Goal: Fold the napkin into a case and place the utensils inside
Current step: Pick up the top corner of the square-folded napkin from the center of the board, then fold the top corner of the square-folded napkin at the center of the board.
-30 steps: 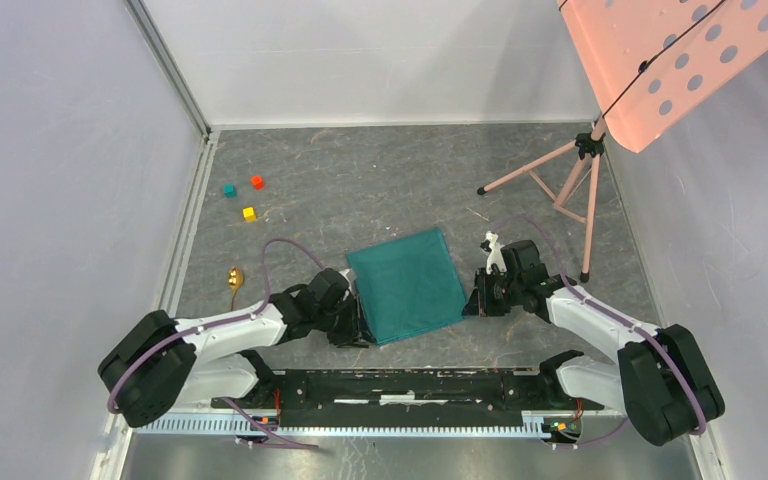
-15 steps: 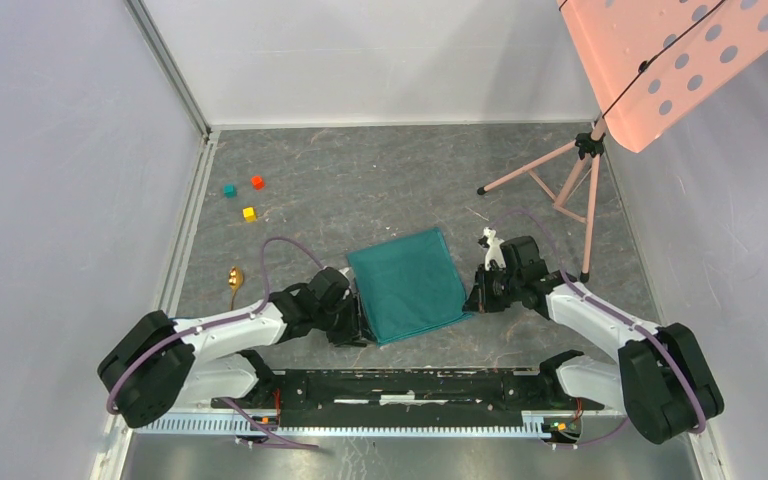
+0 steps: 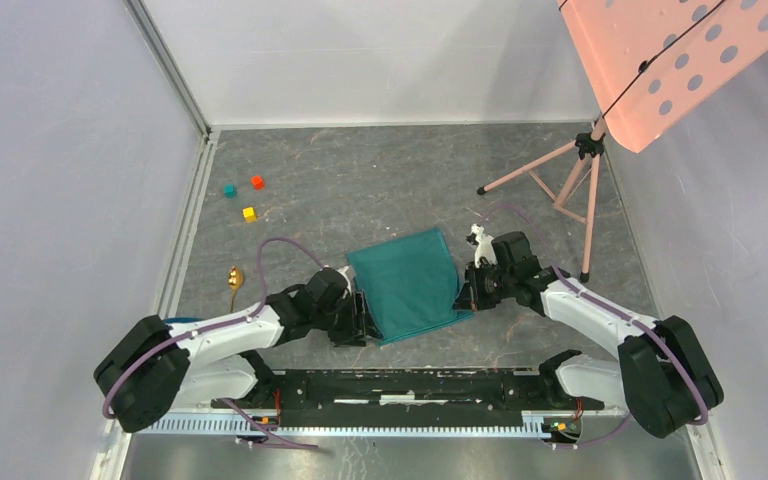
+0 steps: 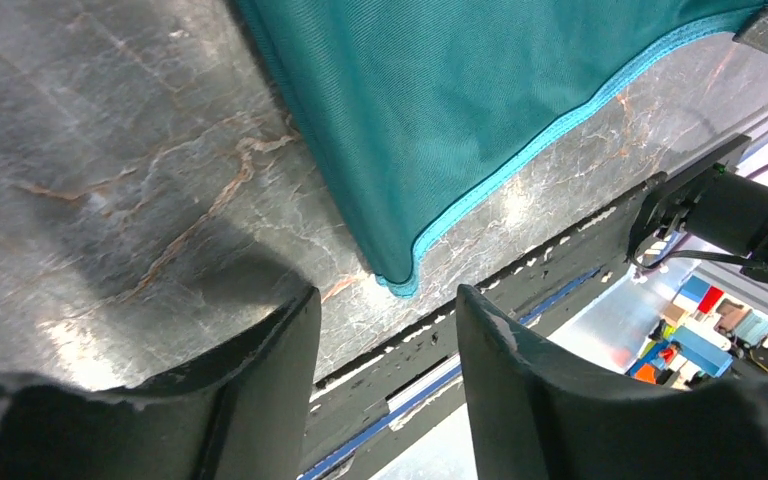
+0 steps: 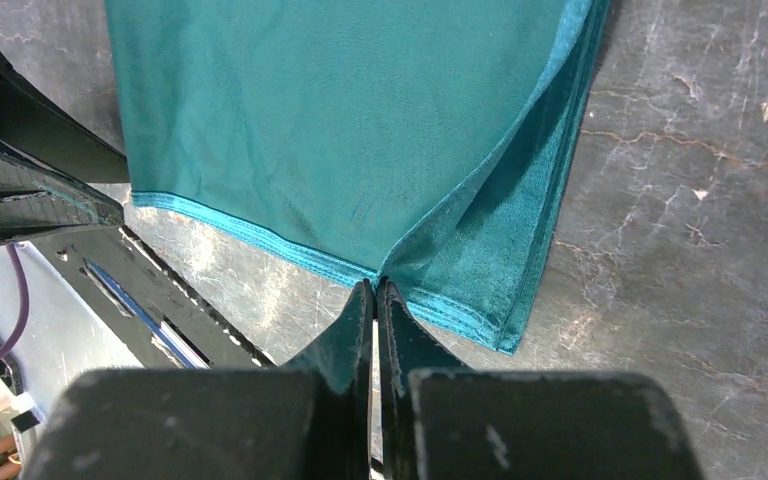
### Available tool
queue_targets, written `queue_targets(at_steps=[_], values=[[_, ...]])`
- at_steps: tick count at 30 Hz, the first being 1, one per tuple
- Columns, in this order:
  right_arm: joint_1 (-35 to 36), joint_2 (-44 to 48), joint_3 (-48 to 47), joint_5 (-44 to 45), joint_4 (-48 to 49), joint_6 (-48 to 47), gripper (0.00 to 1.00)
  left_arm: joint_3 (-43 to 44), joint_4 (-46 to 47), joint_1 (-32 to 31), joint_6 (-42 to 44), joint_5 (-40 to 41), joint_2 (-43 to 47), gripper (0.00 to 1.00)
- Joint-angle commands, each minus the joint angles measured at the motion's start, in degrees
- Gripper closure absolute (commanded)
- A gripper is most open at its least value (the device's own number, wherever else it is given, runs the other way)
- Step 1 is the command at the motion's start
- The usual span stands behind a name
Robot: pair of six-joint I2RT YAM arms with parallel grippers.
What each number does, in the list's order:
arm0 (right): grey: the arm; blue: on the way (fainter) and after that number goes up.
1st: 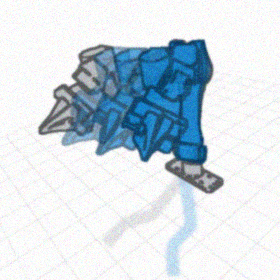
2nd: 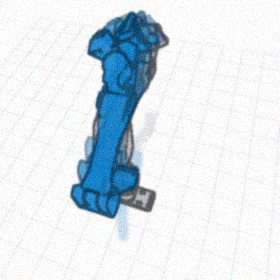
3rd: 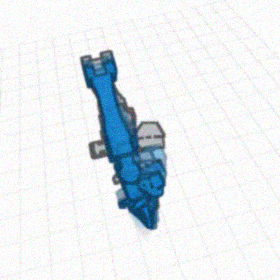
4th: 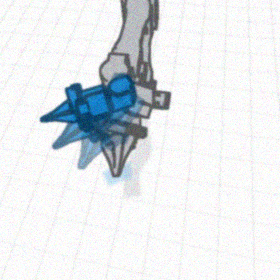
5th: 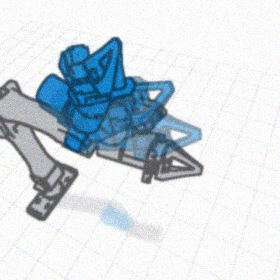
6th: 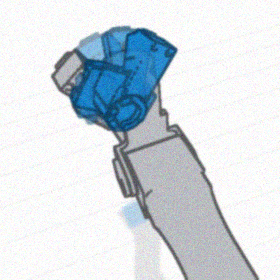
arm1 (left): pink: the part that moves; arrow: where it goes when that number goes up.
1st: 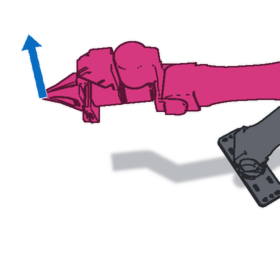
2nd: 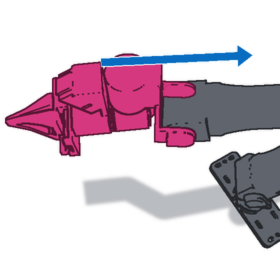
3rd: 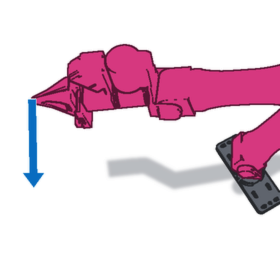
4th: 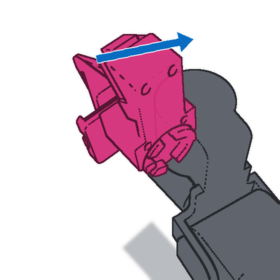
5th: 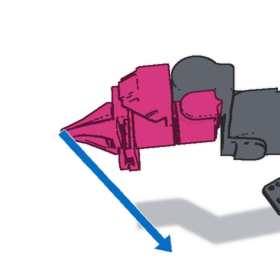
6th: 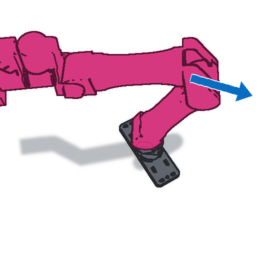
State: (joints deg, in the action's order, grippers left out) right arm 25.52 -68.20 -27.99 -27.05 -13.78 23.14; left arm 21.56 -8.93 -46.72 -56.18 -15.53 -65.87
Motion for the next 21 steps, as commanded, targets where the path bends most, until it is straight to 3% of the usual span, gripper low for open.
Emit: queue_targets(at_steps=[1, 14, 21], values=[[0.3, 0.0, -2.3, -0.7, 1.6, -0.5, 1.00, -1.0, -4.1, -0.1, -0.5, 2.9, 3.3, 0.39], [4.7, -3.2, -4.8, -2.1, 7.3, 3.0, 1.00, -1.8, -0.5, -0.1, 0.2, 3.3, -3.6, 0.59], [12.7, -15.7, -10.0, -4.4, 27.6, 15.0, 1.00, -3.0, -0.1, -0.1, 0.5, 3.9, -4.7, 0.62]])
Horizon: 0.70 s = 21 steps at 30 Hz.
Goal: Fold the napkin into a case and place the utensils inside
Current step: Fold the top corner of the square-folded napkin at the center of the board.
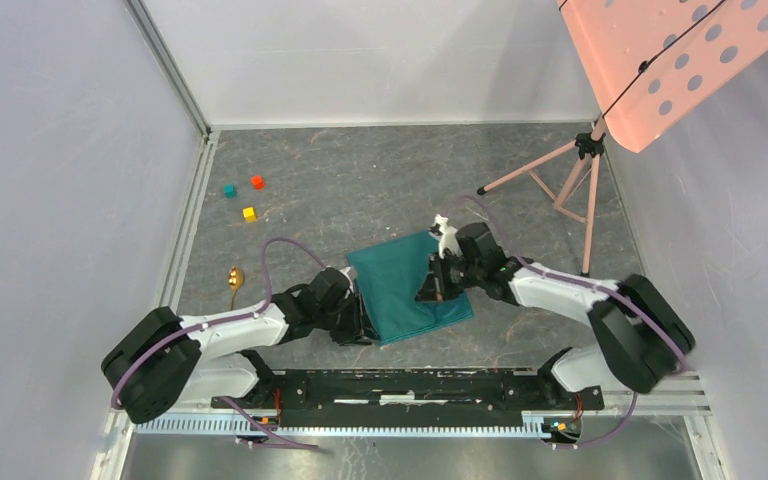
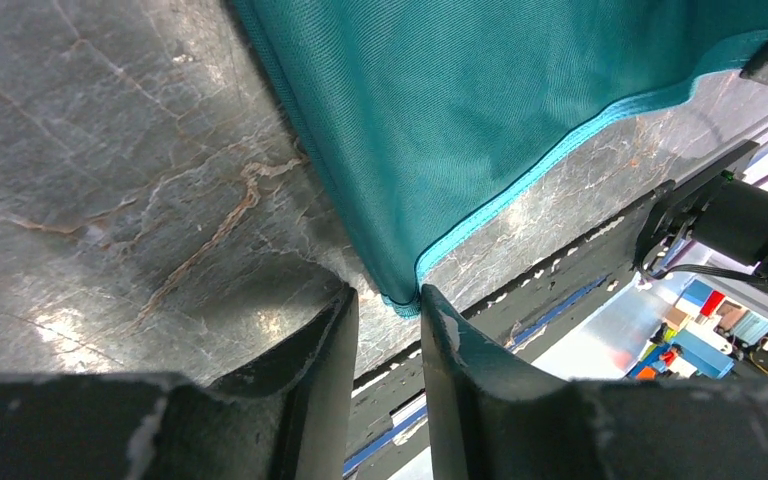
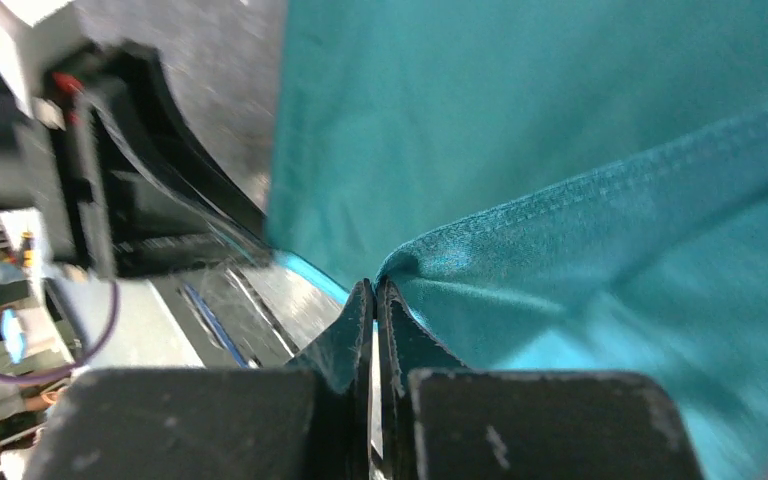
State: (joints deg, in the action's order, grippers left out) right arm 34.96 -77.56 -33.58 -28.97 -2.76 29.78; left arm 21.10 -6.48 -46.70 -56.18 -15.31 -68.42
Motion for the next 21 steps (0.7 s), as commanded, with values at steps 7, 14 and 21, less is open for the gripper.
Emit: queue_targets(at_steps=[7, 14, 21], values=[[5.0, -20.7, -13.3, -2.6, 28.1, 15.3, 1.00, -4.5, -1.6, -0.1, -0.1, 4.0, -2.2, 0.67], [5.2, -29.7, -20.6, -3.0, 32.0, 18.4, 1.00, -5.0, -2.5, -0.2, -0.4, 4.5, -0.8, 0.70], [5.3, -32.9, -24.7, -2.5, 31.5, 18.3, 1.00, -5.0, -2.9, -0.1, -0.4, 4.5, 0.0, 0.71]])
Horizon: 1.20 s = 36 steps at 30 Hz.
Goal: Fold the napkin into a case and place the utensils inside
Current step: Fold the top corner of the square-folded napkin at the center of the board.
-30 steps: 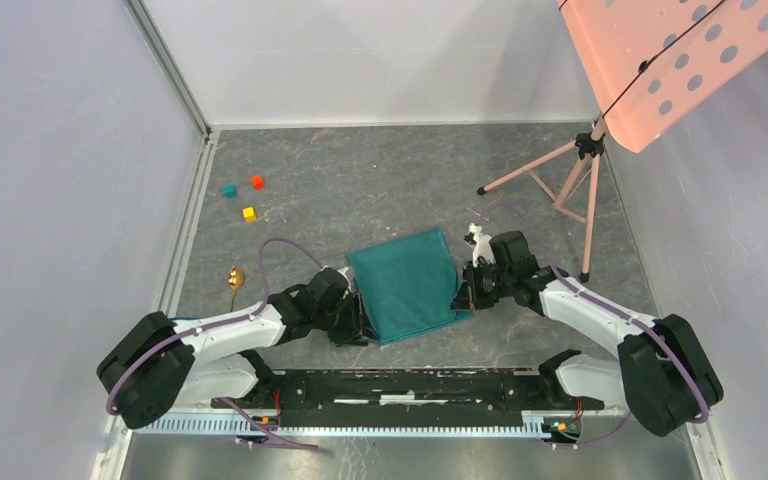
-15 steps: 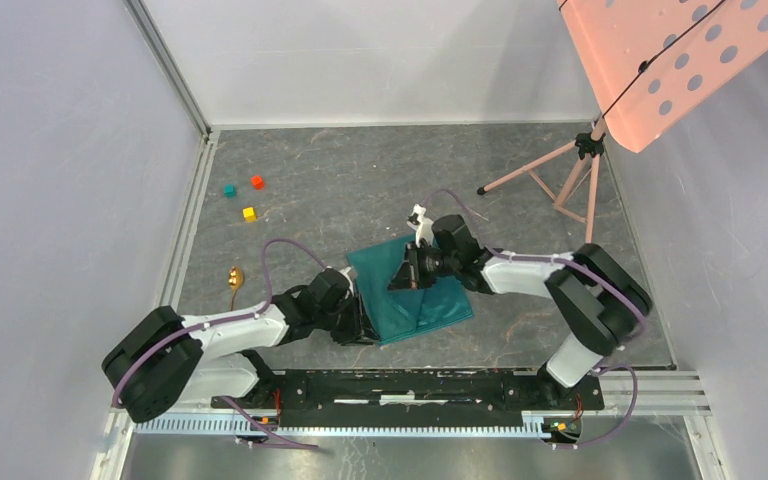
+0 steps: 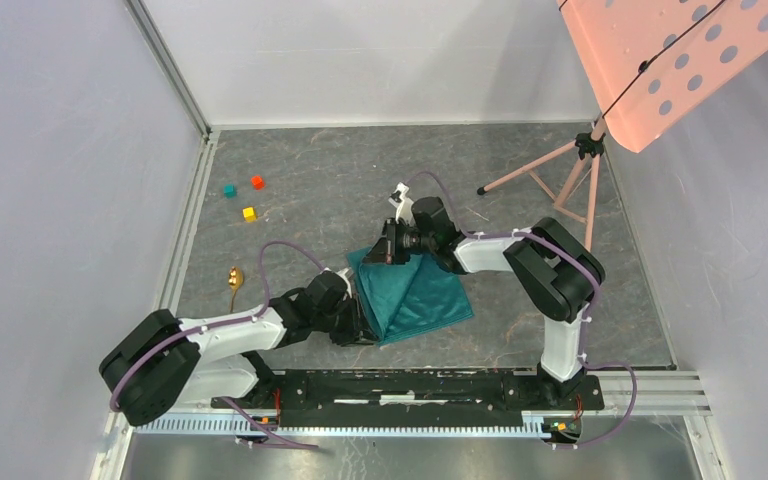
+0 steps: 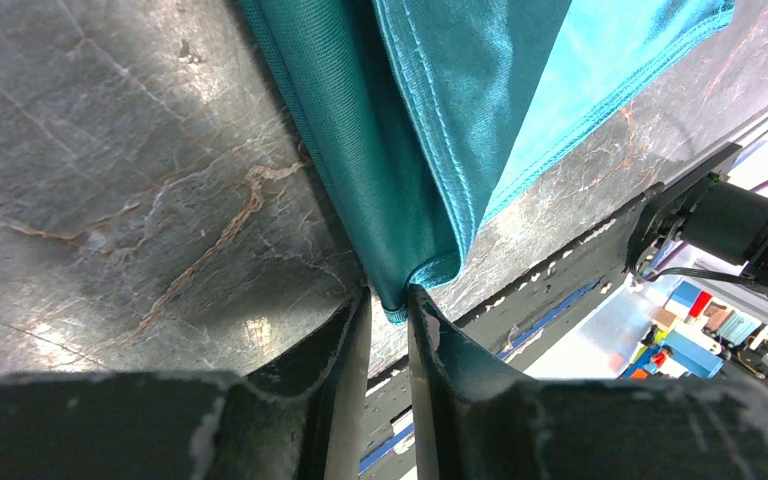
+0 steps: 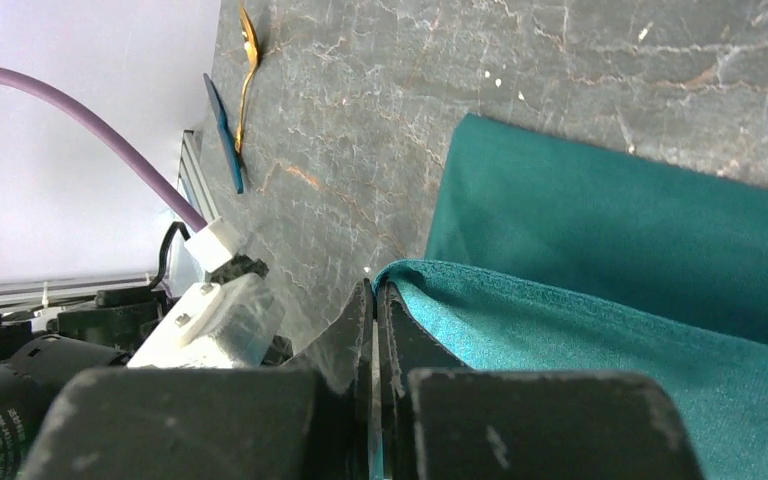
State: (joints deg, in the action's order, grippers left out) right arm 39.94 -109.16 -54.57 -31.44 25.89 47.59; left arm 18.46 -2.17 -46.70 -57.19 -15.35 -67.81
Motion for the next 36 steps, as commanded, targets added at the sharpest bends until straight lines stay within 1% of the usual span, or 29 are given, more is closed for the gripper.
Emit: queue_targets(at_steps=[1, 5, 12, 16, 18, 19, 21, 22, 24, 28, 31, 36], values=[[0.4, -1.4, -4.1, 0.0, 2.6, 0.3, 1.00, -2.2, -7.8, -0.1, 0.7, 4.7, -0.2, 0.71], [0.4, -1.8, -4.7, 0.6, 1.6, -0.4, 1.00, -1.4, -9.5, -0.1, 1.0, 5.4, 0.9, 0.71], [0.4, -2.5, -5.2, 1.8, 0.8, -1.2, 1.00, -1.7, -9.3, -0.1, 1.0, 5.4, 1.1, 0.71], [0.3, -3.4, -6.2, 2.5, -0.7, -2.6, 1.00, -1.2, -9.9, -0.2, 1.0, 5.0, 2.9, 0.69], [0.4, -4.0, -6.3, 2.2, -0.5, -2.6, 1.00, -0.5, -11.8, -0.1, 1.0, 5.0, 4.9, 0.65], [0.4, -4.1, -6.4, 2.2, -0.5, -2.5, 1.00, -0.4, -12.2, -0.1, 0.4, 5.0, 6.5, 0.62], [0.4, -4.5, -6.6, 2.2, -0.4, -2.7, 1.00, -1.2, -12.2, 0.0, -2.0, 5.5, 10.0, 0.52], [0.4, -4.6, -6.8, 2.2, -0.5, -2.8, 1.00, -1.6, -12.7, -0.1, -3.1, 5.9, 12.2, 0.50], [0.4, -4.9, -7.1, 2.3, -1.0, -3.2, 1.00, -1.0, -16.4, 0.1, -3.8, 8.2, 15.8, 0.48], [0.4, -5.5, -7.6, 2.4, -1.2, -3.3, 0.98, 2.1, -26.9, 0.8, -4.1, 14.6, 23.5, 0.42], [0.5, -6.1, -7.6, 2.1, -0.9, -3.2, 0.98, 4.0, -30.6, 1.5, -4.0, 17.8, 29.0, 0.35], [0.6, -6.9, -8.1, 1.6, -0.9, -3.3, 0.97, 5.3, -33.5, 2.0, -3.7, 18.7, 31.5, 0.34]])
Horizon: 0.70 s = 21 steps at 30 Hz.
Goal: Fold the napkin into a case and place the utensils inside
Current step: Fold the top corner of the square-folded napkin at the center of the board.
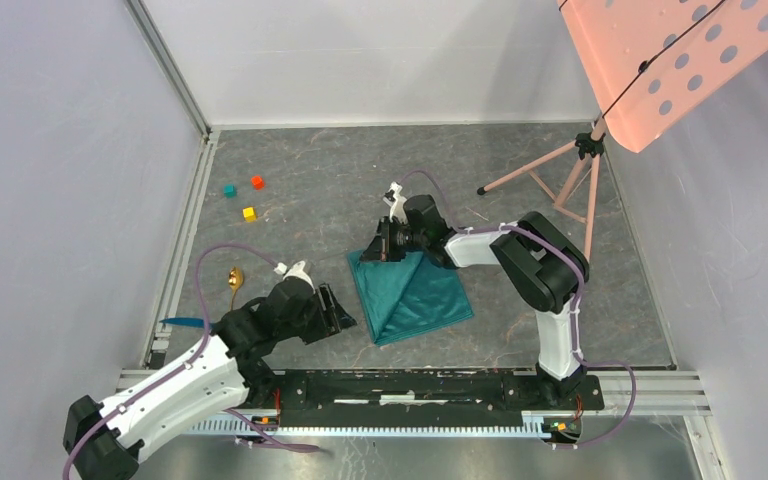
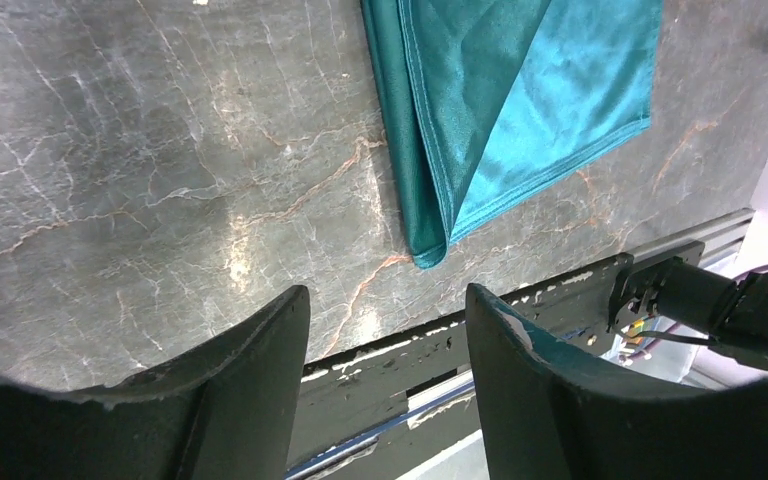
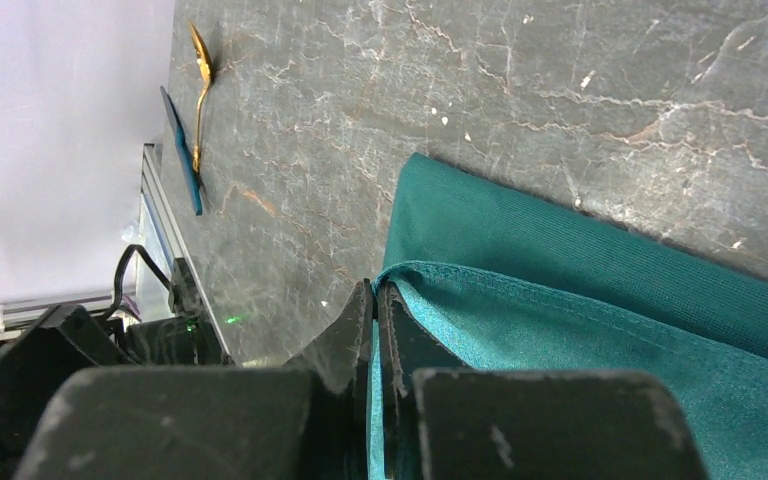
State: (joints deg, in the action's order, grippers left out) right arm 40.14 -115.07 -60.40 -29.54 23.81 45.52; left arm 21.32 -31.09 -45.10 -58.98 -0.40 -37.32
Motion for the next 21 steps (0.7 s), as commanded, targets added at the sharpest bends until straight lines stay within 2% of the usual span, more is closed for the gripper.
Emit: queue_targets(at_steps=[1, 9, 15, 18, 21], values=[[0.4, -1.2, -2.3, -0.3, 1.1, -1.3, 0.96, 2.4, -4.6, 0.5, -1.9, 3.8, 1.0, 0.34], [0.7, -2.5, -4.0, -0.3, 0.8, -1.4, 0.93, 1.0, -2.8, 0.6, -2.5, 2.7, 0.4, 0.35], [0.7, -3.3, -7.0, -1.4, 0.2, -1.6, 0.62, 0.5, -1.8, 0.5, -2.6, 2.4, 0.6, 0.35], [0.3, -1.4, -8.1, -3.4, 0.5, -1.7, 0.51, 0.6, 0.0, 0.6, -2.6, 2.3, -0.4, 0.35], [-2.0, 3.5, -4.8, -6.5, 2.1, -1.8, 0.45, 2.3, 3.0, 1.8, -0.6, 0.8, -4.1, 0.35]])
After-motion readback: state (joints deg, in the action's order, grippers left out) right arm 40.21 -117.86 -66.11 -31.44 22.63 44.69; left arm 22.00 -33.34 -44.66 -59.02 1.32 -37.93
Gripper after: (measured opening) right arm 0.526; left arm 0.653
